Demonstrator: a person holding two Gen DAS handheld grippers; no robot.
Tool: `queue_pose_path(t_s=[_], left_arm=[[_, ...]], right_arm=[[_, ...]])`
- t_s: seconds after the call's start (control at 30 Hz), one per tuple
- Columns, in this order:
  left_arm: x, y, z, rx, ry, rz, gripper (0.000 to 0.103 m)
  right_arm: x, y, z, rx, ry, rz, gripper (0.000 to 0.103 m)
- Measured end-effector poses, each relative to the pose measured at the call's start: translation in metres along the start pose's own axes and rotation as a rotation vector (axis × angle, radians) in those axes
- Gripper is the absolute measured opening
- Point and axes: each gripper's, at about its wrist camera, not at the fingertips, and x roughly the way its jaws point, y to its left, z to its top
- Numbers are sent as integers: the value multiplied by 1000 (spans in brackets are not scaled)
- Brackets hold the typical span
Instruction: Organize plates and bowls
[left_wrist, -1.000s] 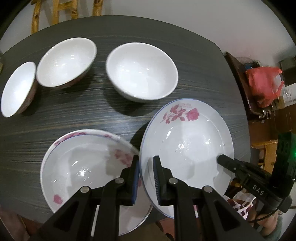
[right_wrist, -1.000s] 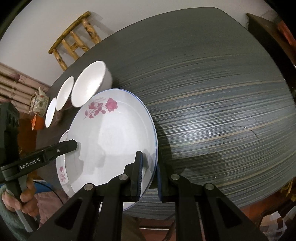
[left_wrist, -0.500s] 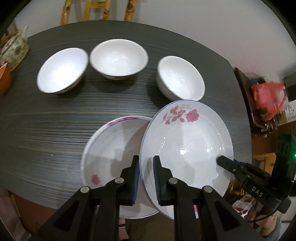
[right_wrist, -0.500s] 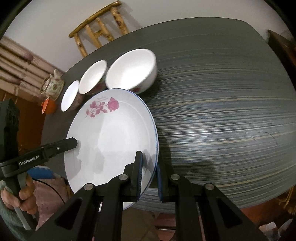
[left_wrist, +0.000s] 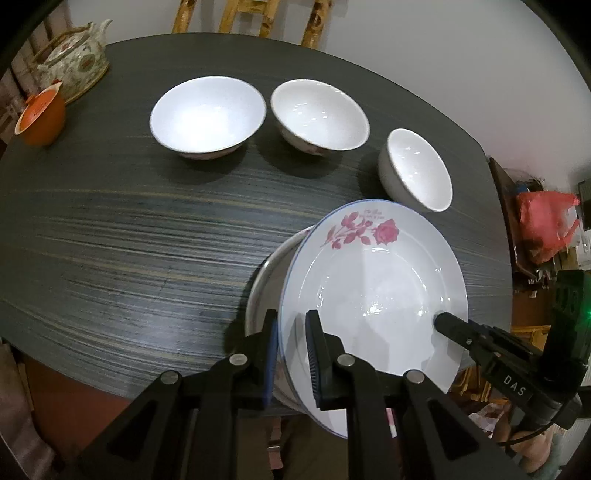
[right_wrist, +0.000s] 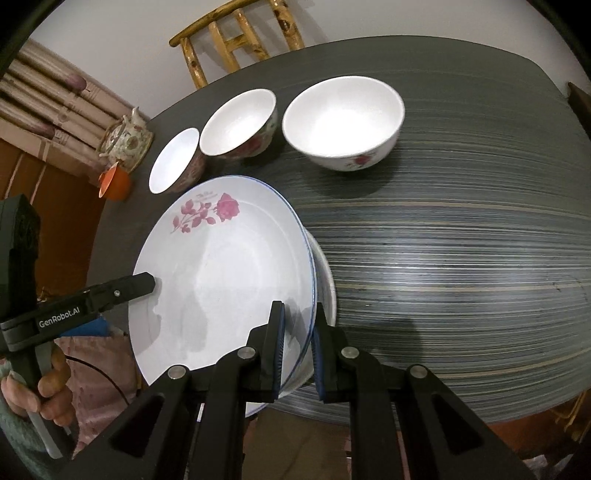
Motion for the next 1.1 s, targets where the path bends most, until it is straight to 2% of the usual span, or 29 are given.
queue_pose_path(t_s=[0.43,0.7,1.1], left_arm=[[15,26,-11,-32,29,11,14],[35,22,-10,-24,56,15,14],[43,13,-7,-5,66,27,14]], right_arm=[[21,13,-6,-23,36,-12,14],[36,14,-8,-9,57,-38,14],[46,4,-8,12,70,-29,16]])
